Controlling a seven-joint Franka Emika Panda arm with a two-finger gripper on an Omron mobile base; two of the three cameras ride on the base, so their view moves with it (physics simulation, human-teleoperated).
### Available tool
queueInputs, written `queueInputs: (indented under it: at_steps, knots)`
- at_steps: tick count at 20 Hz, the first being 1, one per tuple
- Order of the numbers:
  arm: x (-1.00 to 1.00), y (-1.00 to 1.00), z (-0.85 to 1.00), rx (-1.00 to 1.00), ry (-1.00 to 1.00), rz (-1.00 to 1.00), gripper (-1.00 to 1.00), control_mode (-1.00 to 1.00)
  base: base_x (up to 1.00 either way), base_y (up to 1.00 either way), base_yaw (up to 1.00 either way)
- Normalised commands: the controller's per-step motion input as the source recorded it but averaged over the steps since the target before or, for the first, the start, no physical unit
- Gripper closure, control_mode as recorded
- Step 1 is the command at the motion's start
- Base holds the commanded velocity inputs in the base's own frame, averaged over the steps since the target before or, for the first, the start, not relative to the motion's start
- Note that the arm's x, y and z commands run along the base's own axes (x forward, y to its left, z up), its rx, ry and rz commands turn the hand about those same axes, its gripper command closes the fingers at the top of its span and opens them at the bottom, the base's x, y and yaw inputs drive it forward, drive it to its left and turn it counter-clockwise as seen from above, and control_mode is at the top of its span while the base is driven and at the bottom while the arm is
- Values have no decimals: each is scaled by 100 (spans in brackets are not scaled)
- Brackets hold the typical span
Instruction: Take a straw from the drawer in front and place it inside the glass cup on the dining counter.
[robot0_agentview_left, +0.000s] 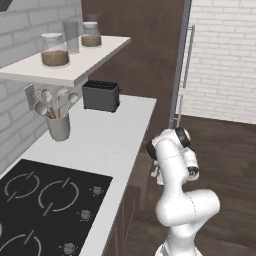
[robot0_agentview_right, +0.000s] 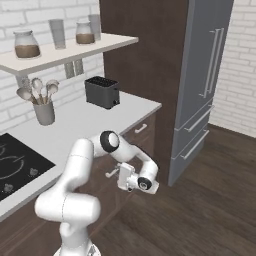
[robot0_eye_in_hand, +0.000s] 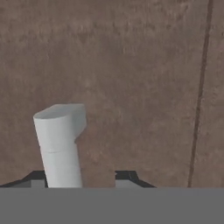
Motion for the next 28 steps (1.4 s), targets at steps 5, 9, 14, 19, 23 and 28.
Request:
queueInputs:
  at_steps: [5,9,14,19,23,28]
  knots:
    - [-42,-20,-96,-82,21,-40,100,-100,0,0,0]
    - [-47,-47,-100,-76,13,-37,100,-100,0,0,0]
    - [-49,-69,-100,-71,11,-33,100,-100,0,0,0]
    - [-46,-67,-100,-70,13,-32,100,-100,0,0,0]
    - [-44,-10,-88,-81,15,-33,-100,-100,0,0,0]
    - [-53,0,-19,-73,22,-34,-100,-100,0,0,0]
